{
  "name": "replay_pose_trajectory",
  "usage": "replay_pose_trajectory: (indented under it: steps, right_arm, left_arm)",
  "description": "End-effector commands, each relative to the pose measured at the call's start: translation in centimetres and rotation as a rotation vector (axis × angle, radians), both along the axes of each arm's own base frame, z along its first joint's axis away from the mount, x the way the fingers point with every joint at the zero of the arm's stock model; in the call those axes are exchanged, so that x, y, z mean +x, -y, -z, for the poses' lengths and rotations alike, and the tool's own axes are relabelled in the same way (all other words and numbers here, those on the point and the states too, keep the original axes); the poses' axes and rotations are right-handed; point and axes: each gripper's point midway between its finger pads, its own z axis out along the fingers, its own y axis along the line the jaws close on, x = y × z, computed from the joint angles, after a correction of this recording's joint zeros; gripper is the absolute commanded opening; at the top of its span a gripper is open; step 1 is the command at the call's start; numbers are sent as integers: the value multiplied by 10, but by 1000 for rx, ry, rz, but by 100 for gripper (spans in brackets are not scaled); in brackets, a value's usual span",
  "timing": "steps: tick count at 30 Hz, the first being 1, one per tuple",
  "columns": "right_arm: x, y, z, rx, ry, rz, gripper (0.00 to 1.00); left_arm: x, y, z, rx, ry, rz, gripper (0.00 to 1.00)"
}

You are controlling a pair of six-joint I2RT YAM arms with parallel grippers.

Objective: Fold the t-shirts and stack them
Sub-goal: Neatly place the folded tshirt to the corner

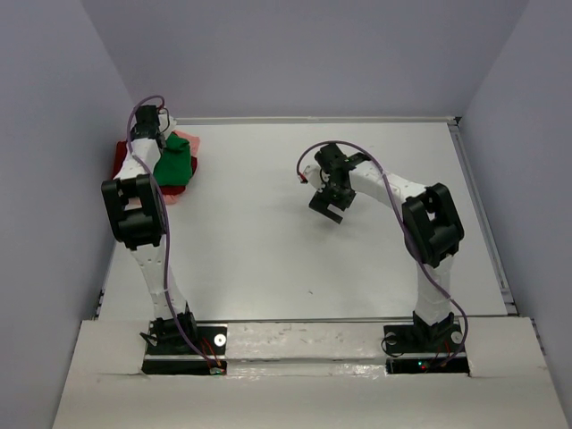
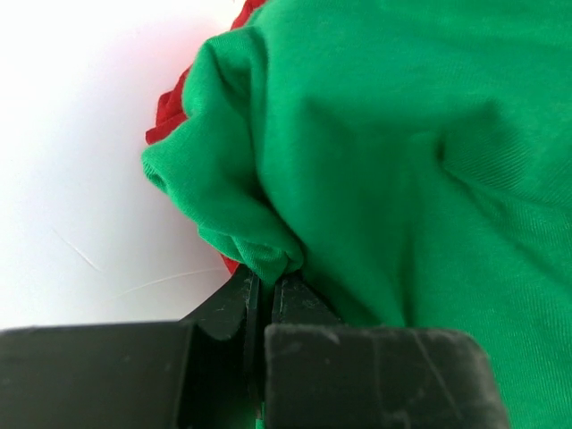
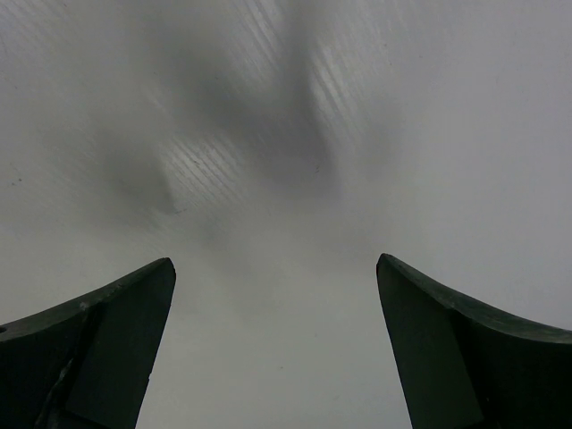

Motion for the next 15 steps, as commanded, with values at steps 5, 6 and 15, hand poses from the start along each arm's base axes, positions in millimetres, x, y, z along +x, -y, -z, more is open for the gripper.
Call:
replay_pose_trajectory:
  steps: [5, 6, 15]
  right_arm:
    - [4, 5, -1, -18, -1, 16, 100]
    - [4, 5, 0, -22, 0, 15, 100]
    - [5, 9, 8, -57, -14, 20, 100]
  left_arm:
    - [-1, -42, -15, 98, 39, -63, 0]
    - [0, -44, -11, 96, 33, -62, 0]
    - [5, -60, 13, 110, 19, -70, 0]
